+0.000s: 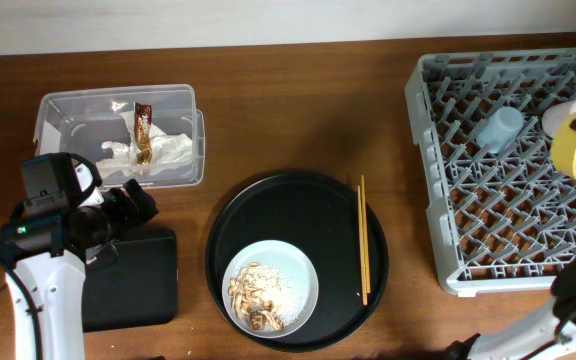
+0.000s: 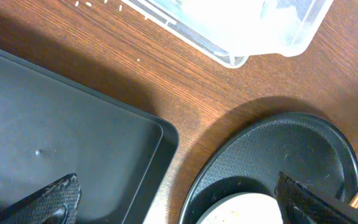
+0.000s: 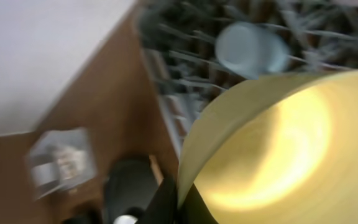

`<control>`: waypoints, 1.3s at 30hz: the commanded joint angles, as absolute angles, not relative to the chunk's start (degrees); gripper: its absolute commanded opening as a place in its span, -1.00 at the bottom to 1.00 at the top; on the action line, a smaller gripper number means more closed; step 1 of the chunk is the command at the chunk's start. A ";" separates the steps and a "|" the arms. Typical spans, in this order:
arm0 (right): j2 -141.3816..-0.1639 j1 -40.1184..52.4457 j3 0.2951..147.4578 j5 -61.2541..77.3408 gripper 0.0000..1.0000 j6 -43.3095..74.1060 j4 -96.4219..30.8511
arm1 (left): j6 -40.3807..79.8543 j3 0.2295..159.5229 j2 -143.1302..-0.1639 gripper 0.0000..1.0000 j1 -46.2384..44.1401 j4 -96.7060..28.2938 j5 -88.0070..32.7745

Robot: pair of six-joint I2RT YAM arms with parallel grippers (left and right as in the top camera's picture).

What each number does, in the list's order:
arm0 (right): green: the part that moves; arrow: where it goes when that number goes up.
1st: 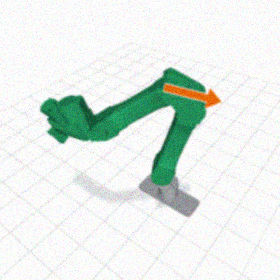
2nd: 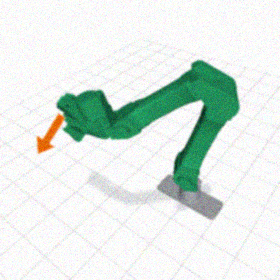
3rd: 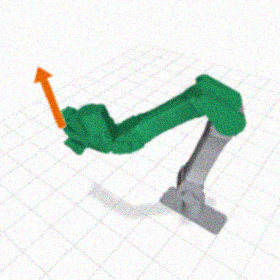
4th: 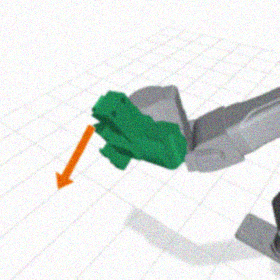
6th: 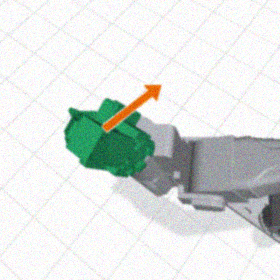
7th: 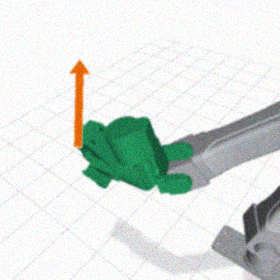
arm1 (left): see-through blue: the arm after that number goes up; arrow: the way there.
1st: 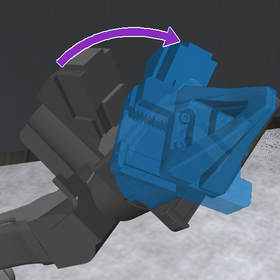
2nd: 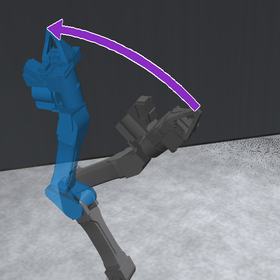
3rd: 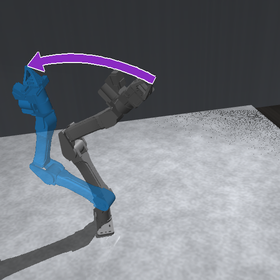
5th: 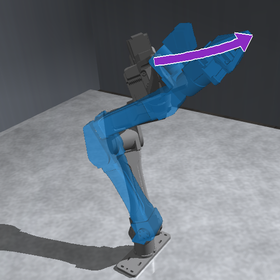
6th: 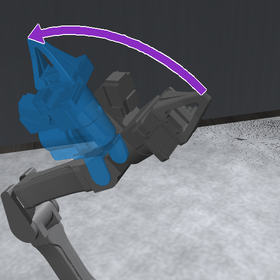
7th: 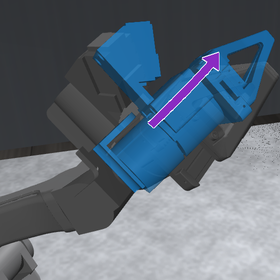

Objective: Sort waste into correct bins and load items into the dishwasher rack
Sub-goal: 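Carry the yellow bowl to the rack and set it down inverted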

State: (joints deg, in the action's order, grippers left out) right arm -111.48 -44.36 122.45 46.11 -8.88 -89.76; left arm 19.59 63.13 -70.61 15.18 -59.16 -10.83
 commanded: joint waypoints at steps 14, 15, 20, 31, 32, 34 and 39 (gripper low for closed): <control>-136.51 -47.42 122.80 78.13 -0.92 -23.77 -88.31 | 20.32 63.90 -69.95 0.99 15.44 -59.24 -10.66; -136.49 -47.46 122.80 77.71 -0.92 -23.77 -88.55 | 20.32 63.90 -69.95 0.99 15.44 -59.24 -10.63; -136.44 -49.58 122.80 75.99 -0.92 -23.75 -90.83 | 20.32 63.90 -69.95 0.99 15.44 -59.24 -10.63; -136.25 -56.64 122.80 69.80 -0.66 -24.62 -97.36 | 20.32 63.90 -69.95 0.99 15.44 -59.24 -10.66; -136.07 -57.25 122.80 69.63 -0.65 -24.60 -97.36 | 20.32 63.90 -69.95 0.99 15.44 -59.22 -10.66; -135.24 -58.57 122.80 69.60 -0.56 -23.49 -97.36 | 20.32 63.90 -69.95 0.98 15.44 -59.22 -10.66; -131.26 -60.51 122.80 69.54 -0.40 -22.37 -97.36 | 20.32 63.90 -69.95 0.99 15.44 -59.24 -10.66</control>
